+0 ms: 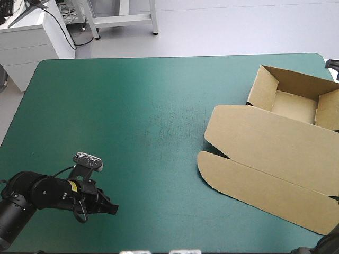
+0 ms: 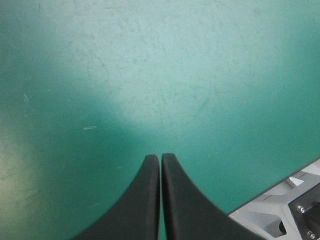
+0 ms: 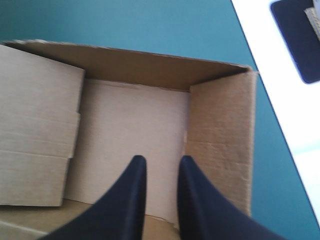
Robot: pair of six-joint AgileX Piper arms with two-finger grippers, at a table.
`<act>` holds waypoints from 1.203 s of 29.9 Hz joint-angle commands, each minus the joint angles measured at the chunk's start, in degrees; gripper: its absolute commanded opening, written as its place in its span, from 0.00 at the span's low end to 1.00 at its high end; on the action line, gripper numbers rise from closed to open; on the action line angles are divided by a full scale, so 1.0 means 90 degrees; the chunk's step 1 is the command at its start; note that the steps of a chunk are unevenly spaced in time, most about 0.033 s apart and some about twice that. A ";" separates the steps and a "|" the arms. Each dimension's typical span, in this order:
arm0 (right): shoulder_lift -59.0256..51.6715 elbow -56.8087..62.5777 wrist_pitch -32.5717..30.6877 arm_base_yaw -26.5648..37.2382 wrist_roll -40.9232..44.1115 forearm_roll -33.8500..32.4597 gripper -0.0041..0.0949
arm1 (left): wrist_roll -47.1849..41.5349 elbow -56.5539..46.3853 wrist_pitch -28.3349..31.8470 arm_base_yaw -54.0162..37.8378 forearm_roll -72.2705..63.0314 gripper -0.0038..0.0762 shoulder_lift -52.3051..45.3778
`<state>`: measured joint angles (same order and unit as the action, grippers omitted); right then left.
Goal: Fold the box
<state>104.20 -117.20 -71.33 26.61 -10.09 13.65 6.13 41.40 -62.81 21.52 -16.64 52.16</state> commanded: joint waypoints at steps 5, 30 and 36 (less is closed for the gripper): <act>-0.0872 -0.0232 -0.0028 -0.0154 -0.0281 0.0992 0.04 | -0.0043 0.0149 0.0304 0.0041 -0.0200 0.04 -0.0070; -0.4342 0.6066 0.1578 -0.3822 -0.0748 -0.0046 0.04 | 0.0748 0.0149 0.0801 0.0053 0.0006 0.04 -0.0070; -0.5518 0.7697 0.1901 -0.3833 -0.0987 -0.0046 0.04 | 0.1285 0.0042 0.0850 0.0053 -0.0383 0.04 -0.0403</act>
<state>59.72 -51.03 -57.49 -7.81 -17.81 12.73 15.68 41.20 -57.42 21.60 -16.64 50.87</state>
